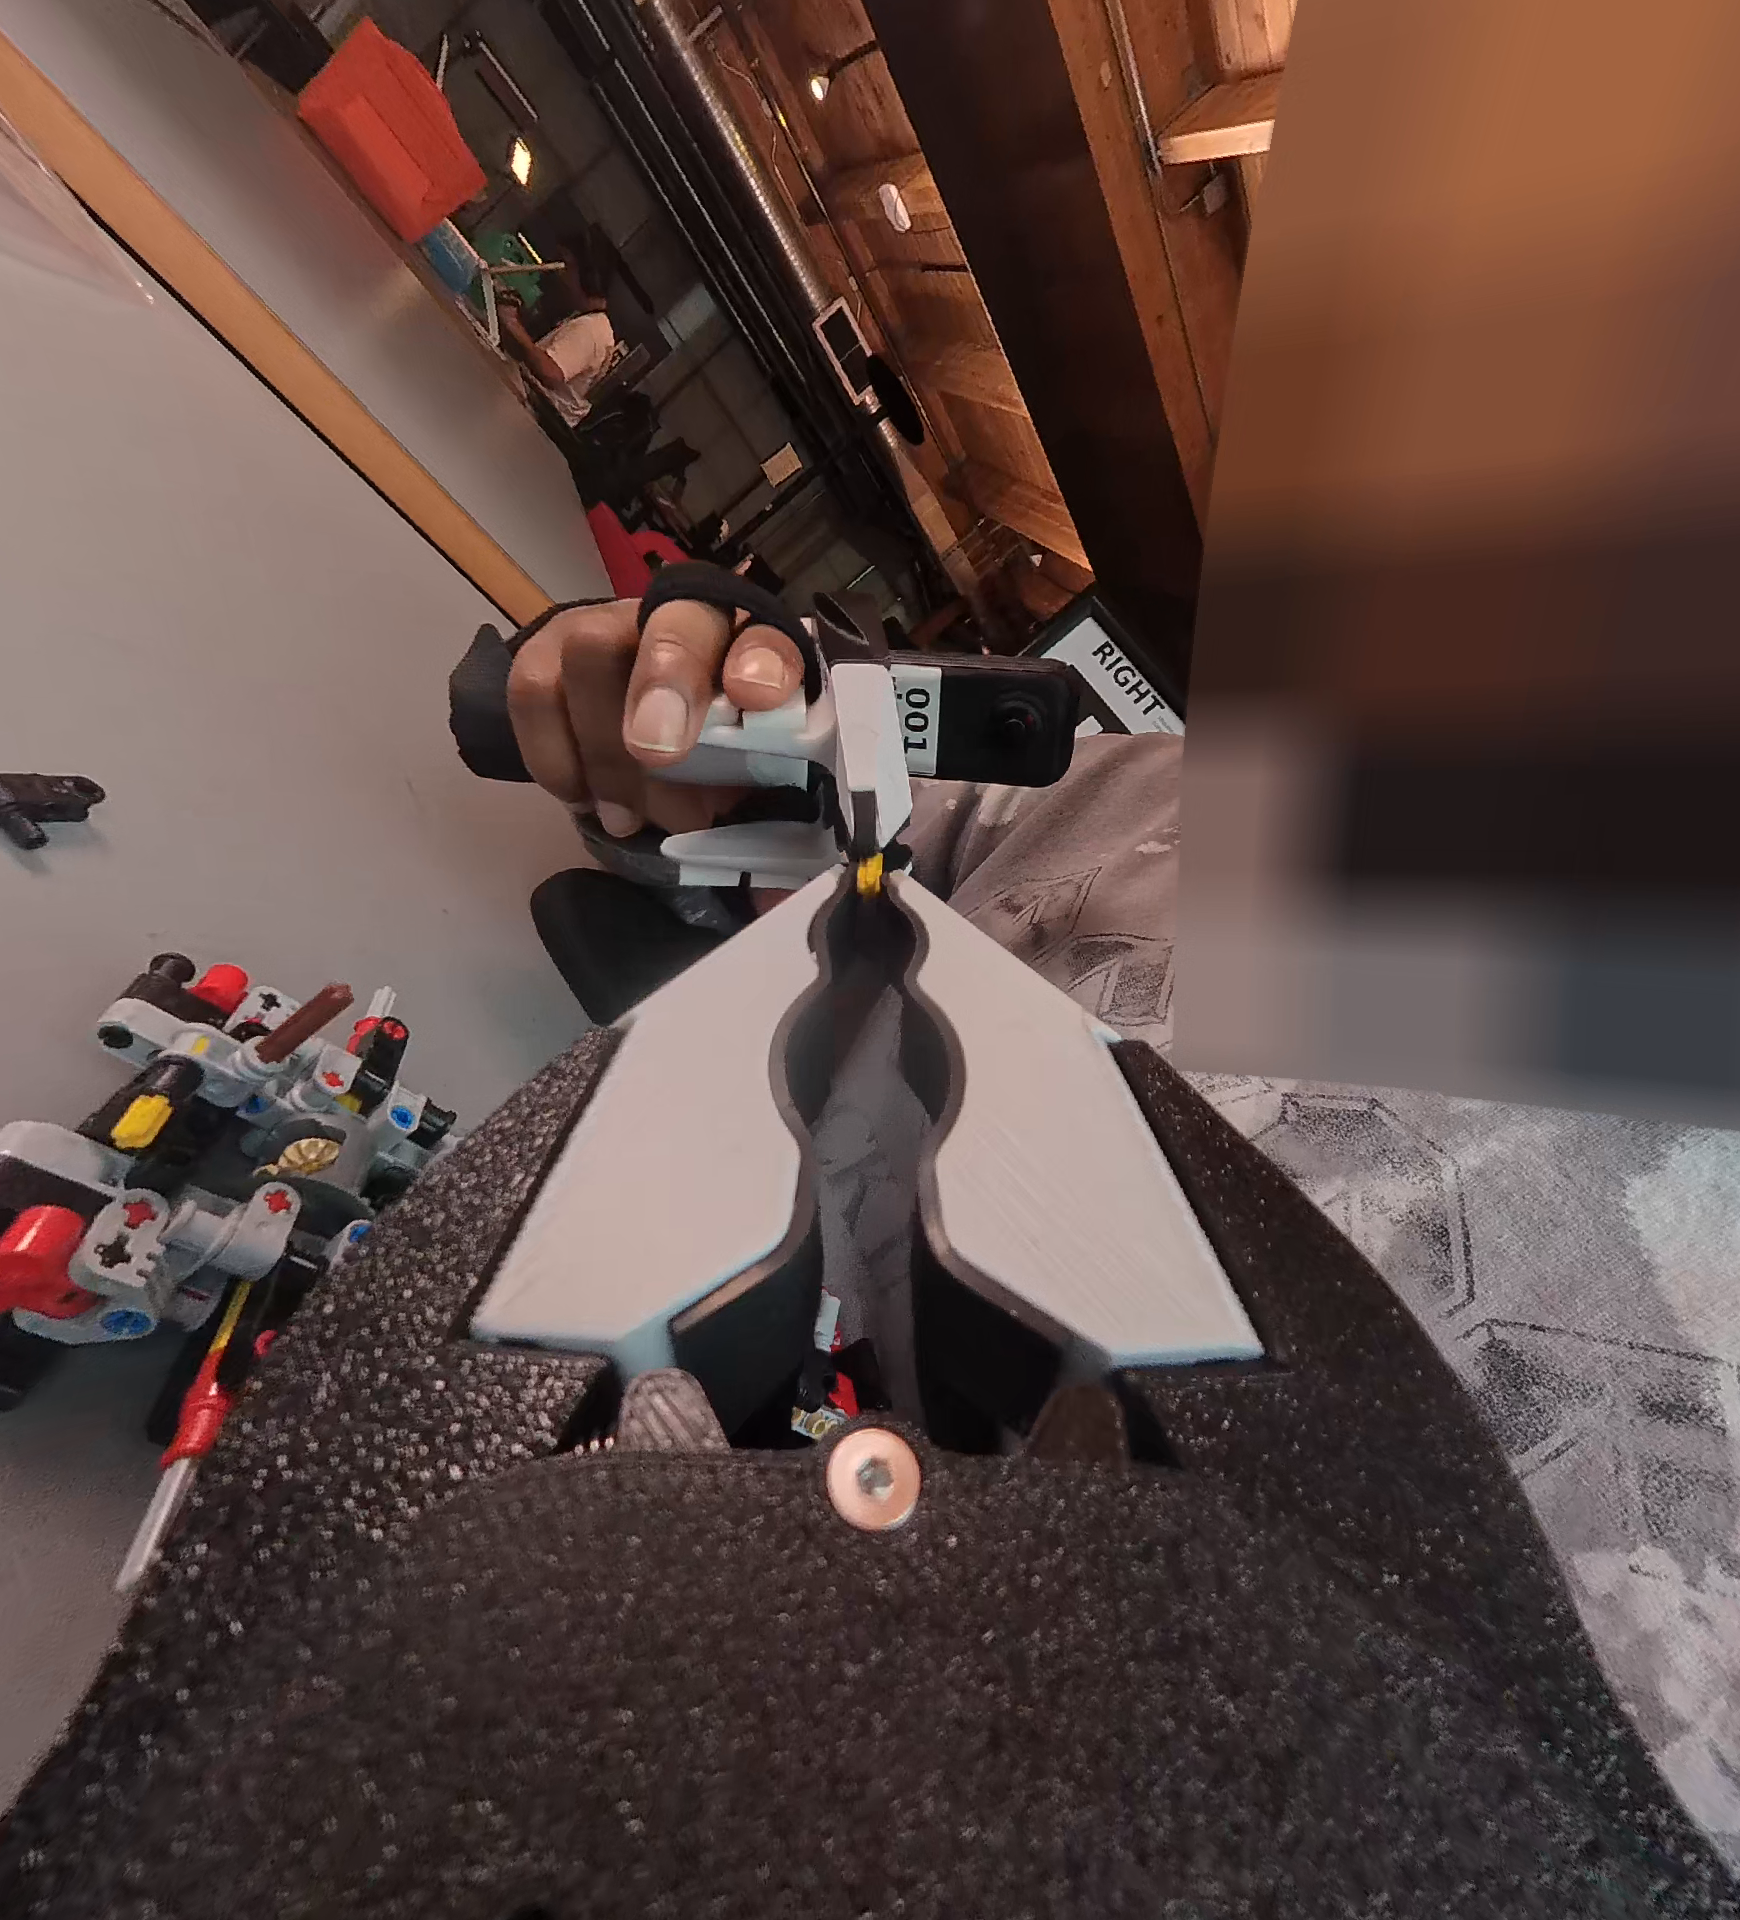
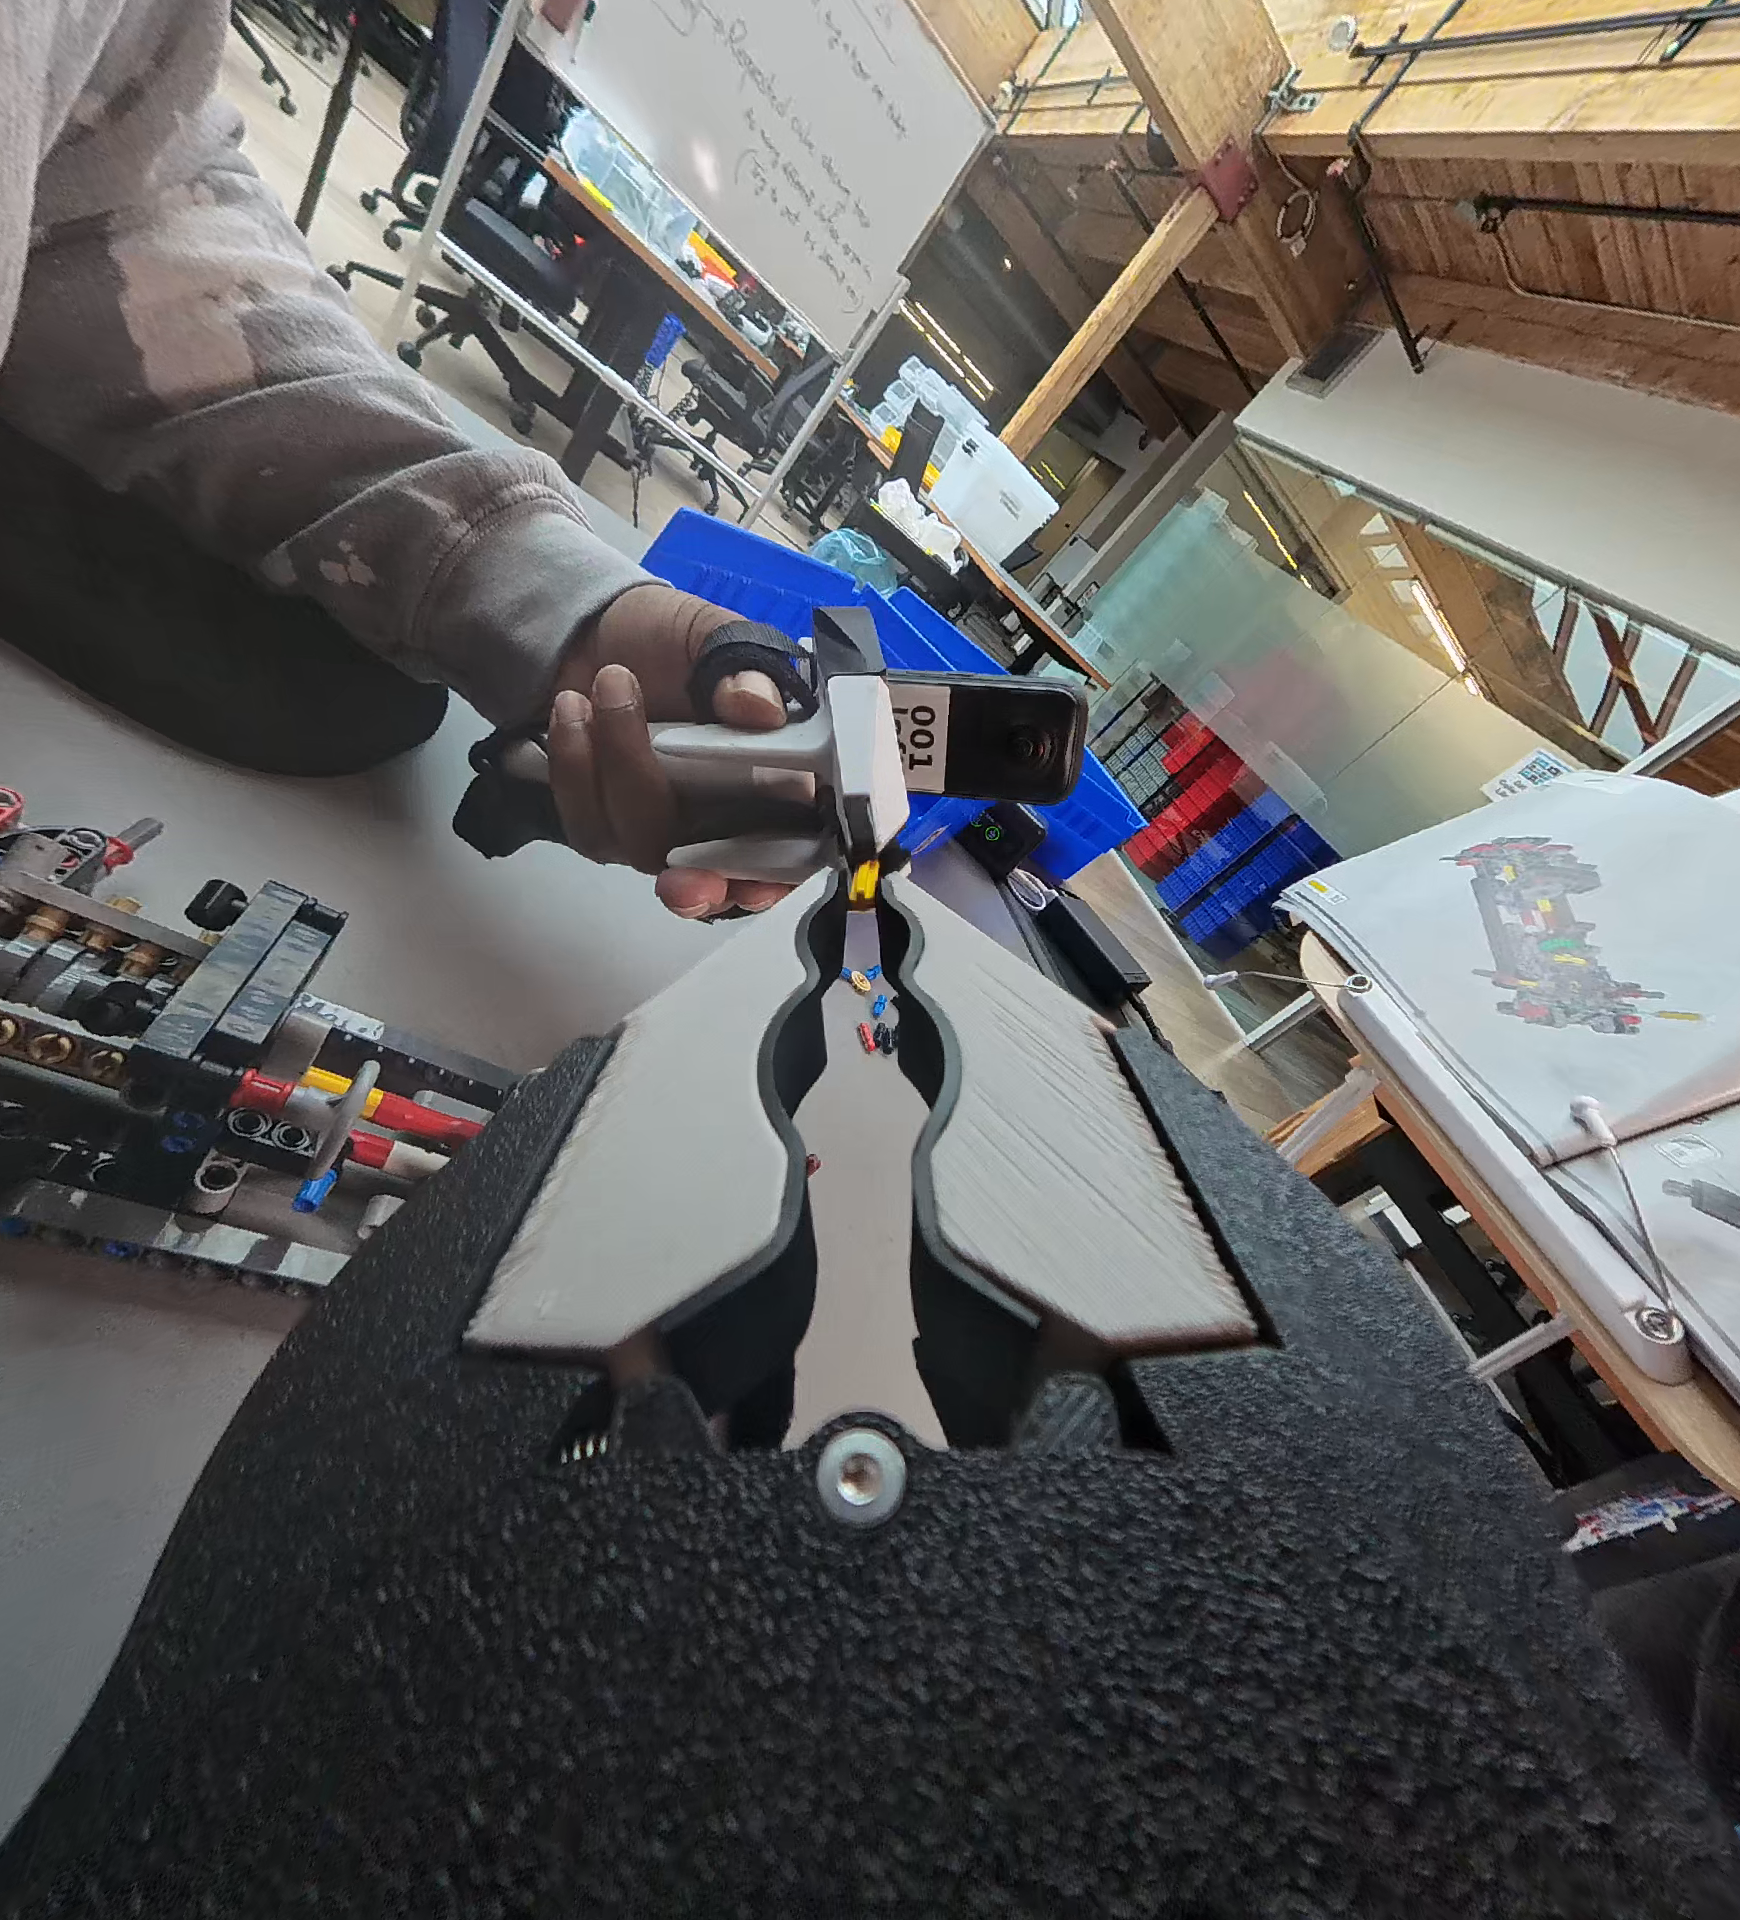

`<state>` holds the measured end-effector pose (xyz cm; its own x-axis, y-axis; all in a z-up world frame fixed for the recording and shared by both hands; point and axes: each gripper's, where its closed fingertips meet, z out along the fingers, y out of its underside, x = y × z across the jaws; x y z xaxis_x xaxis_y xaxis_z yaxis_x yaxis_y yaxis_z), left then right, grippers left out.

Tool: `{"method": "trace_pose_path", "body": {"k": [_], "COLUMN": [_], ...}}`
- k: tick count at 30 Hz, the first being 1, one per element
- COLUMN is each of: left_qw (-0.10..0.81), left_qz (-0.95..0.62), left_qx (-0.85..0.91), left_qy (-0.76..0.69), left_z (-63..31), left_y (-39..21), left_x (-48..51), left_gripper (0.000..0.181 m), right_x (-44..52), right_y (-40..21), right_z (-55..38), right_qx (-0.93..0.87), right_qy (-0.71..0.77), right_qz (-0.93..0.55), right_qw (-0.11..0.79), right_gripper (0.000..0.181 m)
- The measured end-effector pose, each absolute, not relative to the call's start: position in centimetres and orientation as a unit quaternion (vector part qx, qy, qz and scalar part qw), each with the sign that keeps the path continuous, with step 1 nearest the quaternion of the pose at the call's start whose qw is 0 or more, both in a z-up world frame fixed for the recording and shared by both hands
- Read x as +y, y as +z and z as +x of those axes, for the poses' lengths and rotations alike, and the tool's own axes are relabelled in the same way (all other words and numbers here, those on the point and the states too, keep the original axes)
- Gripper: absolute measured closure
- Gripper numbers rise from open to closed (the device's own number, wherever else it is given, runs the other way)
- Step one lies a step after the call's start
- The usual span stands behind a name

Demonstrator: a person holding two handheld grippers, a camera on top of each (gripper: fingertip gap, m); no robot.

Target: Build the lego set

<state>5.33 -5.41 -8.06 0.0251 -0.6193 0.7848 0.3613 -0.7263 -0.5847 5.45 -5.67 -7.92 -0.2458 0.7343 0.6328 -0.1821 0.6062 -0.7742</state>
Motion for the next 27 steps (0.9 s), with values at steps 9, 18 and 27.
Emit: {"method": "trace_pose_path", "body": {"k": [9,18,27], "left_qw": [0.353,0.431,0.321], "left_qz": [-0.622,-0.823,-0.848], "left_qx": [0.1,0.227,0.36], "left_qy": [-0.692,-0.291,-0.22], "left_z": [5.5,0.1,2.9], "left_y": [-8.2,-15.9,-20.0], "left_x": [-5.4,-2.6,-0.9], "left_gripper": [0.18,0.139,0.155], "right_x": [-5.7,0.2,1.3], "right_y": [-7.9,-9.4,-13.0], "right_z": [5.5,6.5,6.5], "right_qx": [-0.685,-0.659,-0.676], "right_qy": [0.397,0.456,0.448], "right_qz": [-0.204,-0.353,-0.399], "right_qw": [0.576,0.483,0.429], "right_gripper": [0.179,0.18,0.179]}}
